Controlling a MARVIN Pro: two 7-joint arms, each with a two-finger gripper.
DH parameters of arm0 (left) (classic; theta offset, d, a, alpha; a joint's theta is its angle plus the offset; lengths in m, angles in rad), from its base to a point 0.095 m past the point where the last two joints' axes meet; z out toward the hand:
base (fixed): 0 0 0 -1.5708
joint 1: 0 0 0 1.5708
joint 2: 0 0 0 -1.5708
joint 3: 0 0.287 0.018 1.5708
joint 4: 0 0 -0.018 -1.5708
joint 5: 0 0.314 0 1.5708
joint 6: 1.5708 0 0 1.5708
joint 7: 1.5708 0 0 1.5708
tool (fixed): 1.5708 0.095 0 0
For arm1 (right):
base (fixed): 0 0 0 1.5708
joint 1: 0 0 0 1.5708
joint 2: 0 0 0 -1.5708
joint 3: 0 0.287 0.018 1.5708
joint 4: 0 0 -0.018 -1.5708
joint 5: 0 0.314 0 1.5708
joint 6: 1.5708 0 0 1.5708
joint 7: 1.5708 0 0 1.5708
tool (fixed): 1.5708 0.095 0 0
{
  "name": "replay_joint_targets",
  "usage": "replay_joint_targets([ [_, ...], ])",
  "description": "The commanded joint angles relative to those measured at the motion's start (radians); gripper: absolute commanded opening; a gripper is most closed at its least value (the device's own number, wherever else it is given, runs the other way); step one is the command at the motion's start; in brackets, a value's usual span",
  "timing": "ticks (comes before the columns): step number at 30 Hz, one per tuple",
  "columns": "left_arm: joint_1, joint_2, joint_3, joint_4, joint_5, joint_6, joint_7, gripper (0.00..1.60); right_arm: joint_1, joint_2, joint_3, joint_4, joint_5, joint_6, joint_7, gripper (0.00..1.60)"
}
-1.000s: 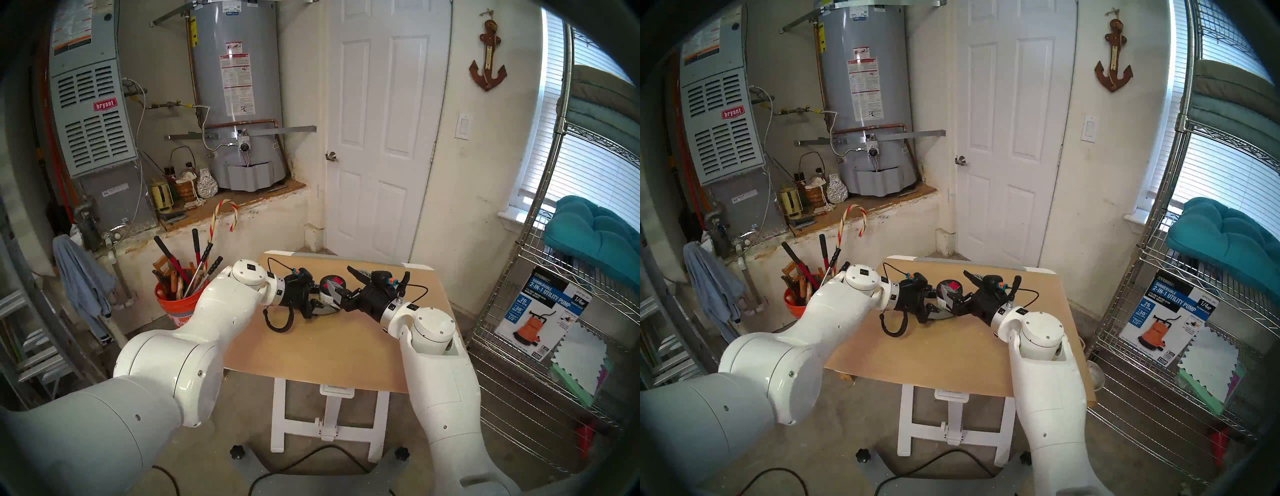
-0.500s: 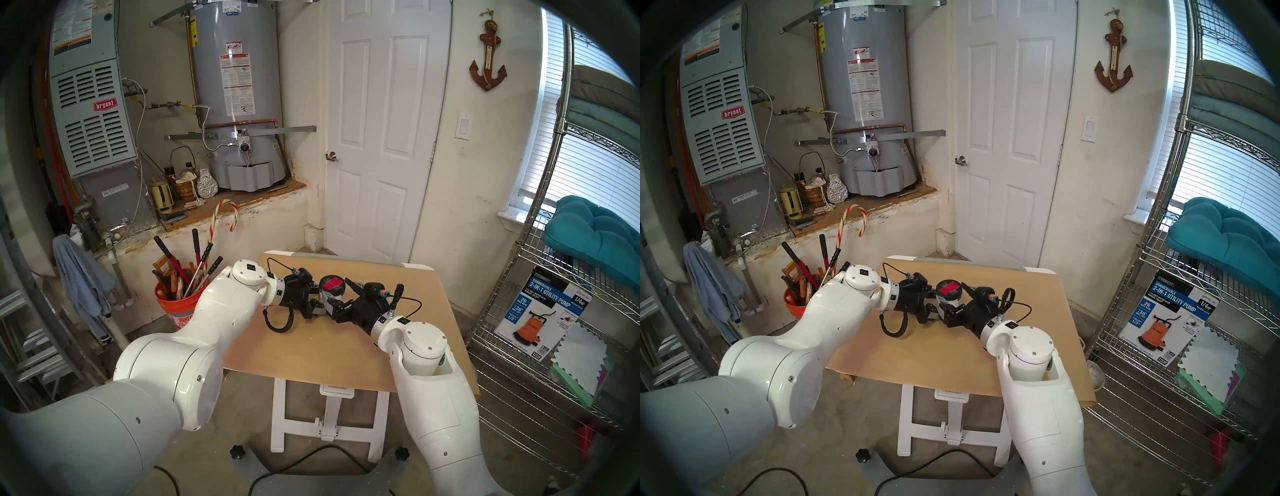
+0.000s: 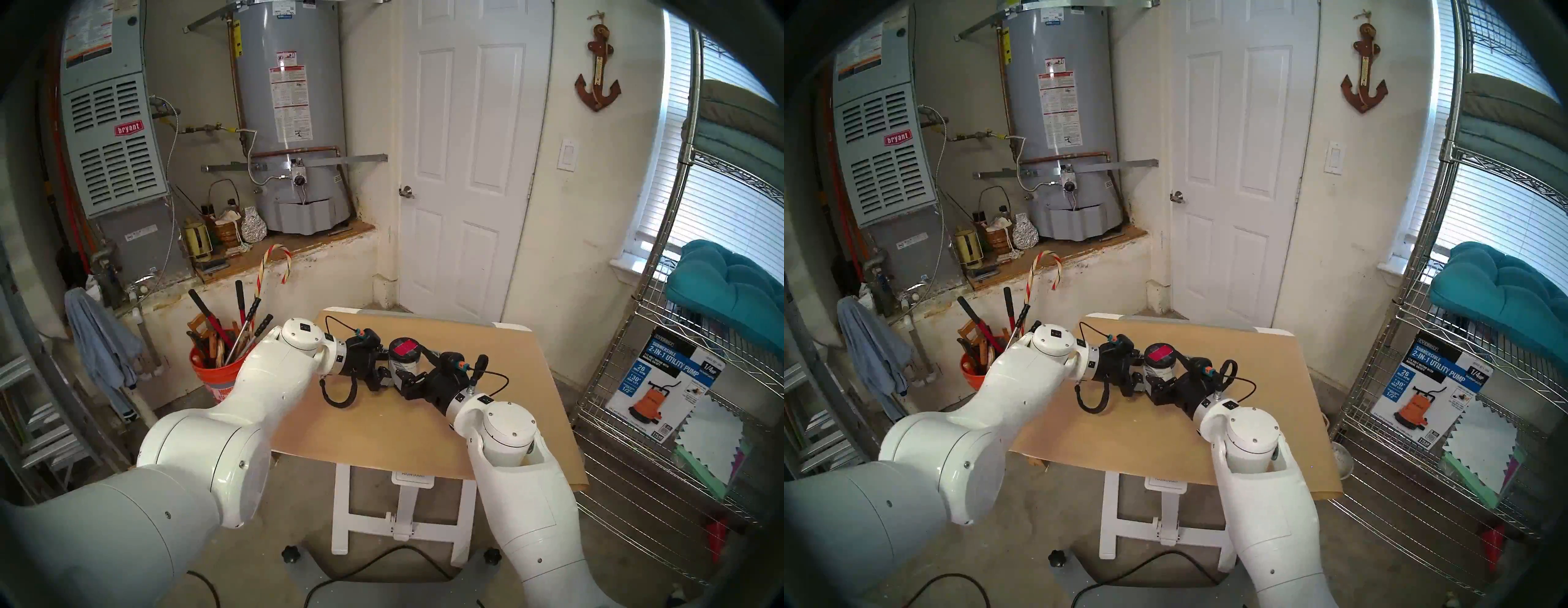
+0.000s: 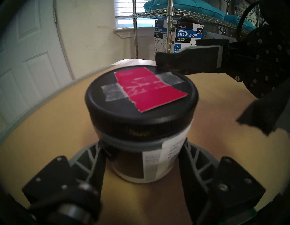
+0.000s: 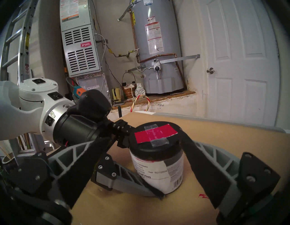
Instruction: Open paint jar
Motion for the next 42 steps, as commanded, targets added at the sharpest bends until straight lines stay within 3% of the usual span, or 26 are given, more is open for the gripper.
replay_joint_targets([
  [1,-0.009,-0.001,-0.002,-0.022,-0.004,-0.004,-0.011,0.0,0.034,-0.011,-0.022,0.02,0.004,-0.024,-0.011,1.6],
  [13,0.0,-0.001,-0.004,-0.038,-0.004,0.0,-0.028,0.0,0.066,-0.017,-0.032,0.087,-0.006,-0.055,-0.036,1.6],
  [39,0.022,0.0,-0.01,-0.081,0.001,0.024,-0.041,0.0,0.081,-0.02,-0.034,0.106,0.012,-0.077,-0.028,1.6],
  [40,0.022,0.0,-0.01,-0.081,0.001,0.024,-0.042,0.0,0.083,-0.019,-0.035,0.107,0.013,-0.078,-0.028,1.56],
  [41,0.022,0.0,-0.011,-0.081,0.001,0.024,-0.042,0.0,0.083,-0.02,-0.034,0.108,0.012,-0.079,-0.028,1.29],
  [42,0.022,0.0,-0.011,-0.081,0.002,0.025,-0.043,0.0,0.084,-0.02,-0.034,0.11,0.012,-0.081,-0.027,1.23],
])
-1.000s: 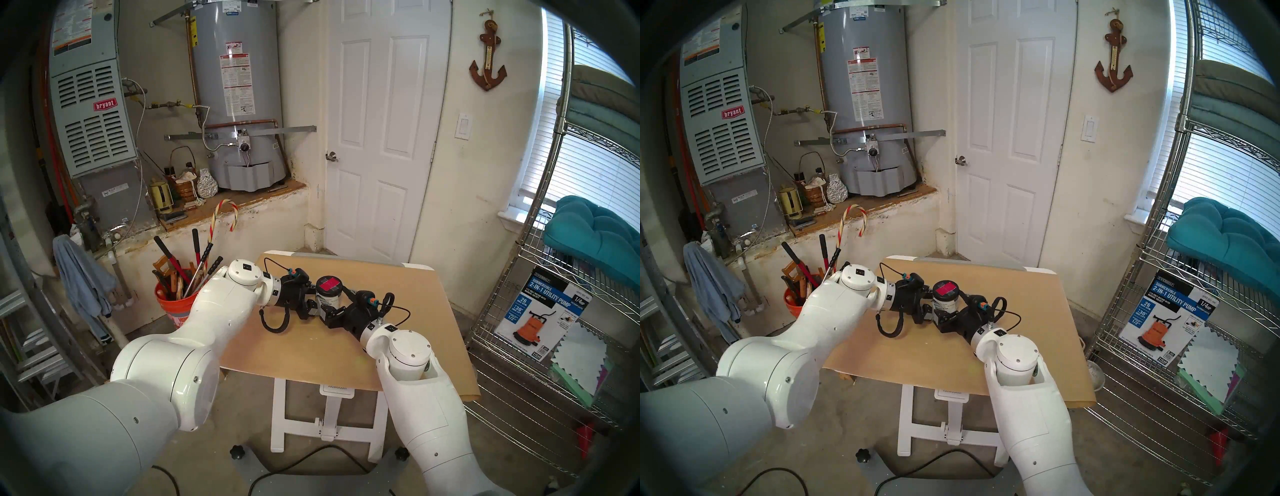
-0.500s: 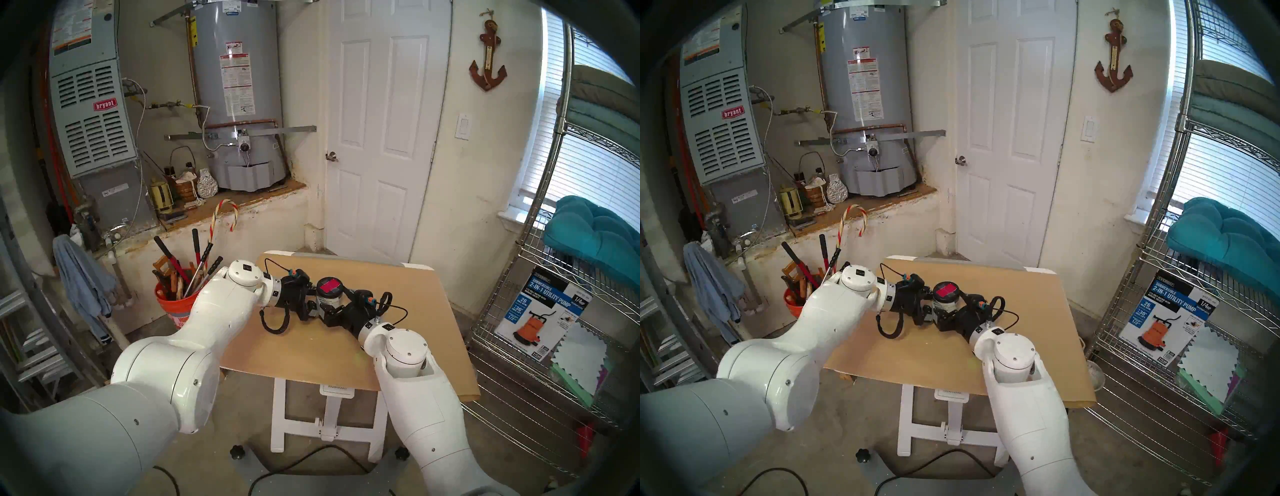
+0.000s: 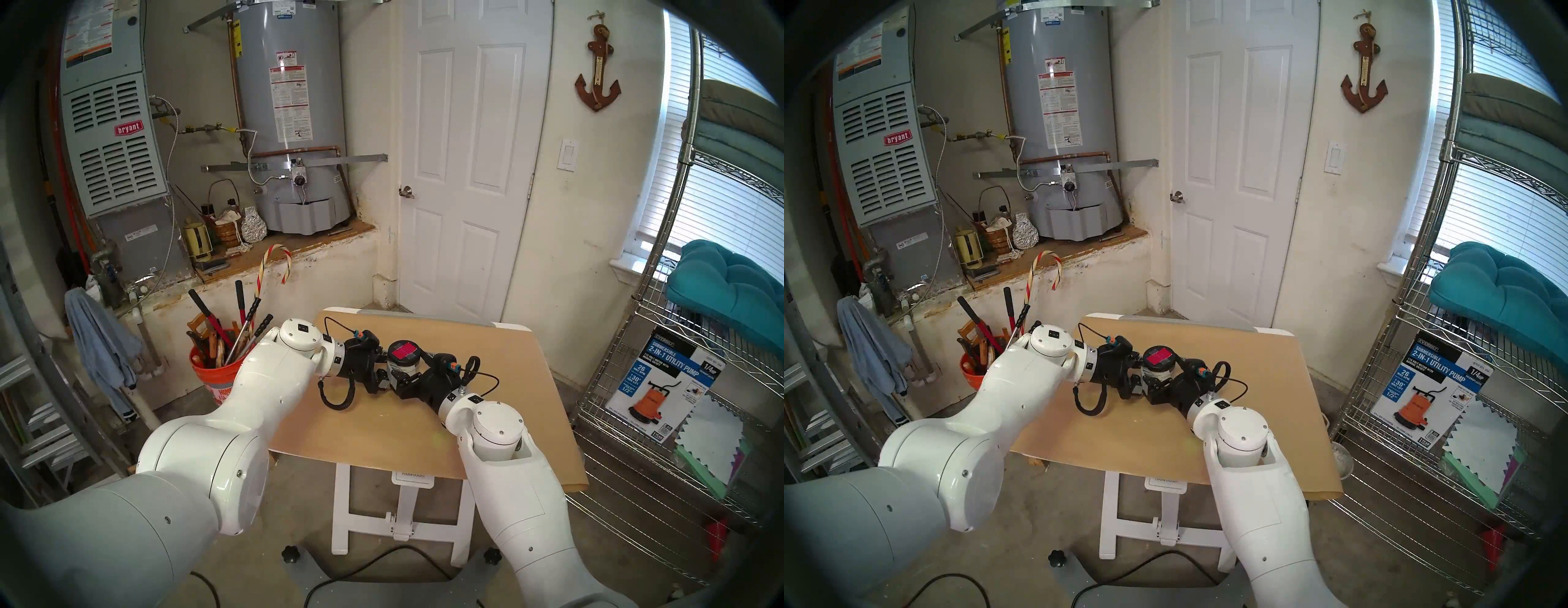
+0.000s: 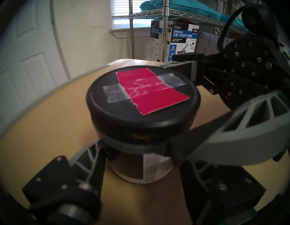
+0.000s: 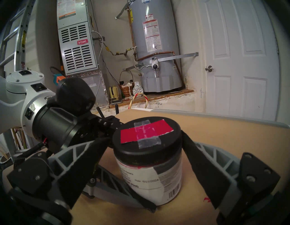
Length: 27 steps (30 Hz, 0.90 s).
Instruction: Open paint jar
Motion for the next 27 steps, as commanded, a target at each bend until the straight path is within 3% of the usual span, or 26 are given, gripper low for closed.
replay_joint_targets([
  [1,-0.01,-0.003,0.0,-0.024,-0.001,-0.004,-0.002,0.0,0.026,-0.018,-0.013,-0.007,0.004,-0.023,0.005,1.13],
  [2,-0.01,-0.003,0.0,-0.024,-0.001,-0.004,-0.003,0.0,0.027,-0.018,-0.013,-0.006,0.004,-0.025,0.006,0.88],
  [3,-0.01,-0.003,0.0,-0.024,0.0,-0.003,-0.004,0.0,0.027,-0.017,-0.012,-0.005,0.004,-0.026,0.006,0.74],
  [5,-0.009,-0.003,-0.001,-0.025,0.0,-0.002,-0.004,0.0,0.029,-0.016,-0.012,-0.002,0.004,-0.029,0.006,0.68],
  [7,-0.009,-0.003,-0.002,-0.026,0.0,-0.002,-0.005,0.0,0.032,-0.013,-0.011,0.001,0.006,-0.03,0.013,0.5],
  [10,-0.009,-0.002,-0.003,-0.026,0.001,-0.003,-0.007,0.0,0.035,-0.009,-0.011,0.004,0.006,-0.033,0.018,0.48],
  [11,-0.009,-0.002,-0.003,-0.027,0.002,-0.003,-0.007,0.0,0.036,-0.008,-0.011,0.005,0.005,-0.034,0.02,0.05],
  [20,-0.021,0.018,-0.002,-0.014,0.001,-0.028,-0.049,0.0,0.075,0.05,-0.005,0.051,0.014,-0.069,0.109,0.0],
  [27,-0.035,0.033,0.0,0.007,-0.001,-0.059,-0.082,0.0,0.138,0.106,-0.003,0.122,0.035,-0.109,0.23,0.0],
])
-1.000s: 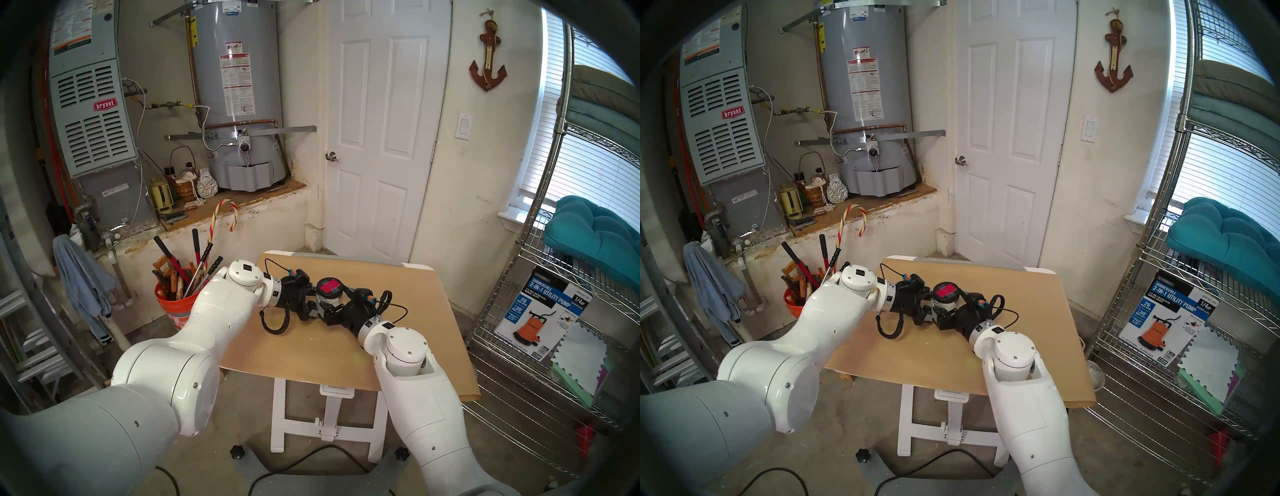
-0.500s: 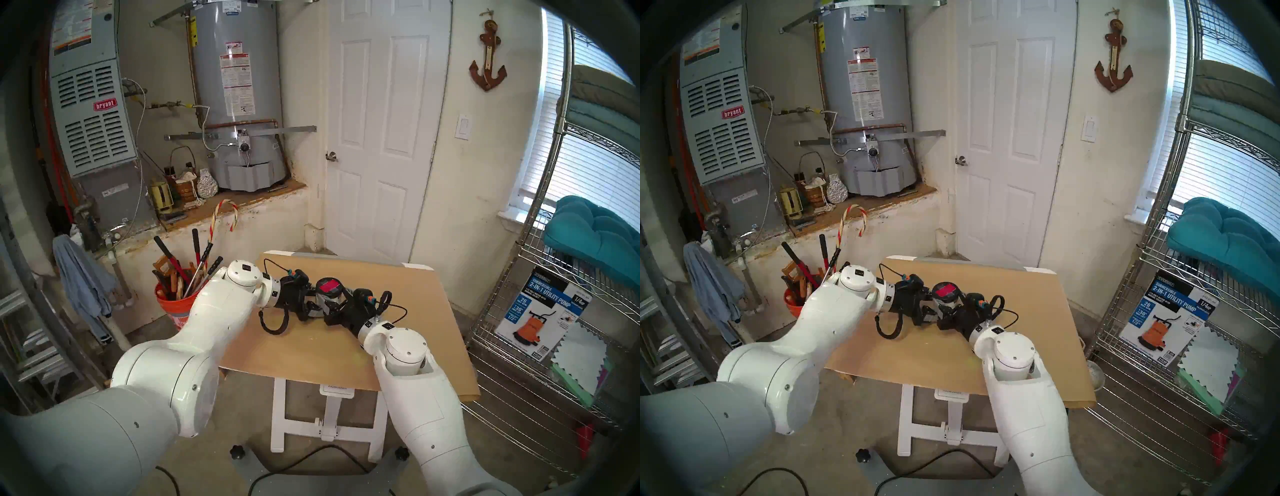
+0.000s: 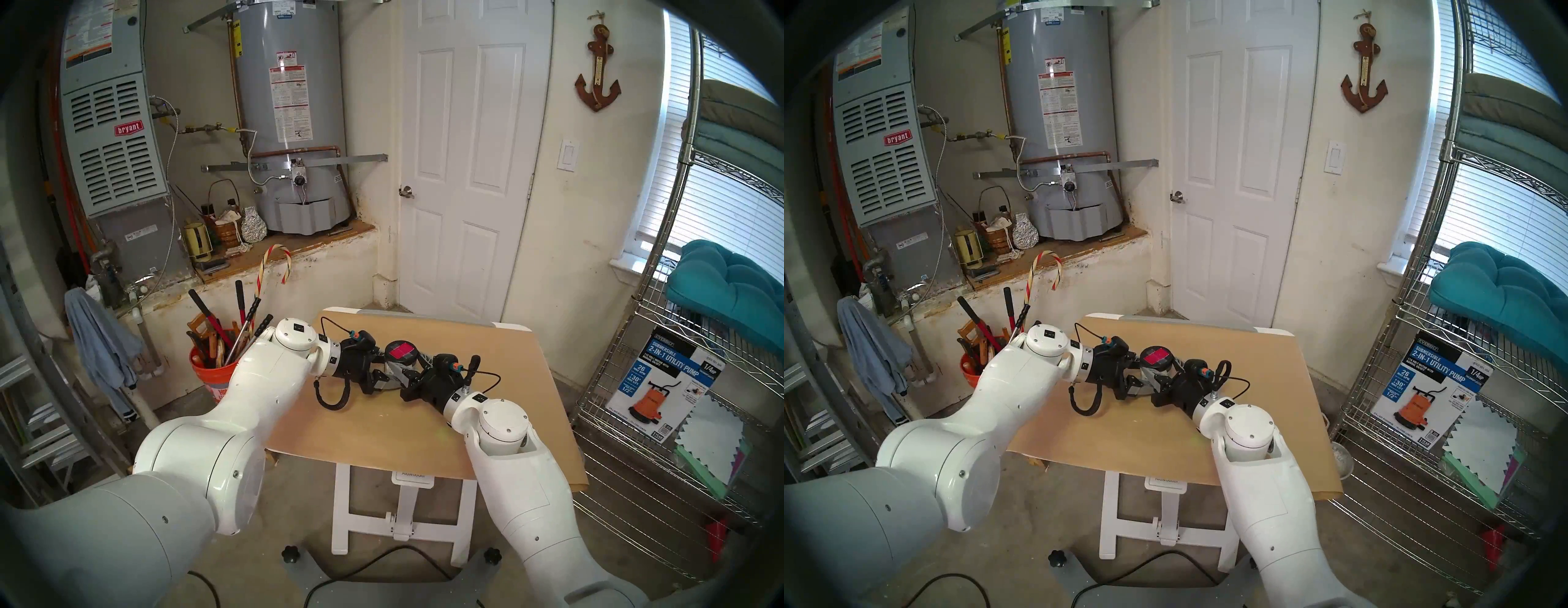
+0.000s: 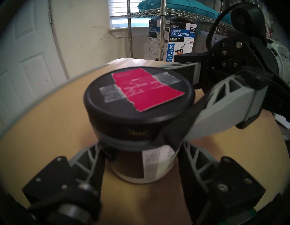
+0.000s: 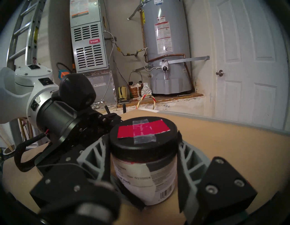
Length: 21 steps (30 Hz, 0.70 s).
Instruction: Open paint jar
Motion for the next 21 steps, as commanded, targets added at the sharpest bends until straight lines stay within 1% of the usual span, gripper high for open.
replay_joint_targets([
  [1,-0.035,0.014,0.004,0.011,-0.007,-0.034,-0.051,0.0,0.084,0.047,-0.003,0.043,0.017,-0.041,0.096,0.0],
  [9,-0.065,0.022,0.009,0.064,-0.01,-0.076,-0.081,0.0,0.147,0.073,-0.013,0.117,0.041,-0.083,0.222,0.0],
  [11,-0.073,0.022,0.009,0.078,-0.012,-0.084,-0.083,0.0,0.157,0.075,-0.014,0.129,0.043,-0.086,0.238,0.0],
  [12,-0.076,0.022,0.01,0.083,-0.011,-0.087,-0.083,0.0,0.168,0.08,-0.018,0.141,0.045,-0.093,0.26,0.0],
  [13,-0.076,0.022,0.01,0.083,-0.011,-0.087,-0.083,0.0,0.168,0.08,-0.018,0.141,0.045,-0.093,0.26,0.0],
  [16,-0.095,0.021,0.014,0.12,-0.014,-0.108,-0.085,0.0,0.194,0.082,-0.021,0.175,0.05,-0.111,0.298,0.0],
  [21,-0.111,0.019,0.015,0.152,-0.019,-0.129,-0.083,0.0,0.217,0.093,-0.03,0.2,0.057,-0.127,0.356,0.0],
])
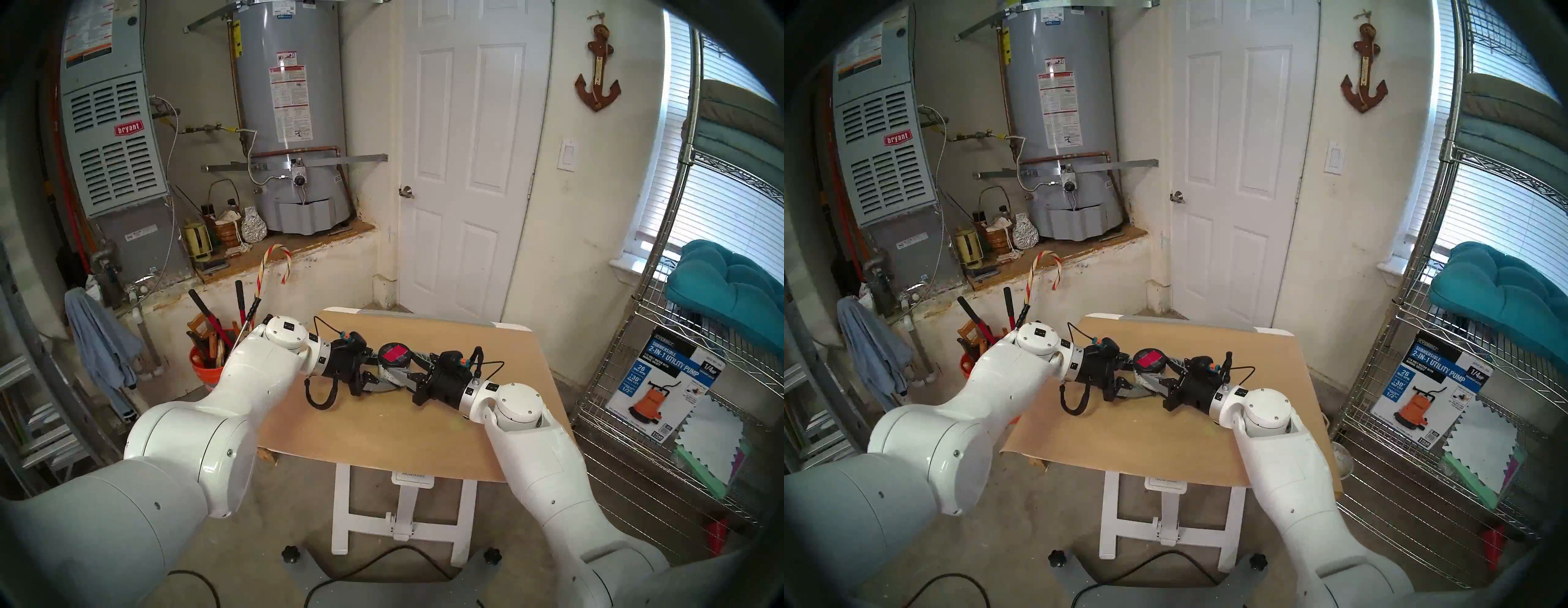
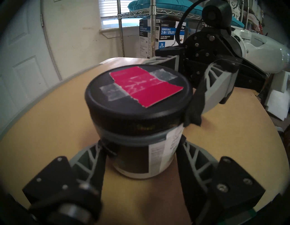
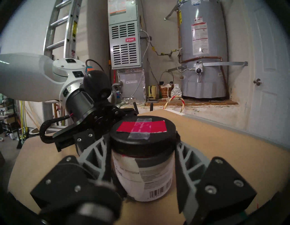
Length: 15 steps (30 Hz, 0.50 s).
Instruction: Open paint jar
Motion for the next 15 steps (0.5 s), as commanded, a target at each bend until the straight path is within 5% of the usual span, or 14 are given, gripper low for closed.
replay_joint_targets([
  [1,-0.043,-0.007,0.001,0.031,-0.009,-0.04,-0.027,0.0,0.074,0.006,-0.021,0.016,0.008,-0.03,0.071,0.0],
  [15,-0.086,-0.021,0.005,0.096,-0.015,-0.096,-0.031,0.0,0.14,0.012,-0.034,0.091,0.014,-0.055,0.167,0.0],
])
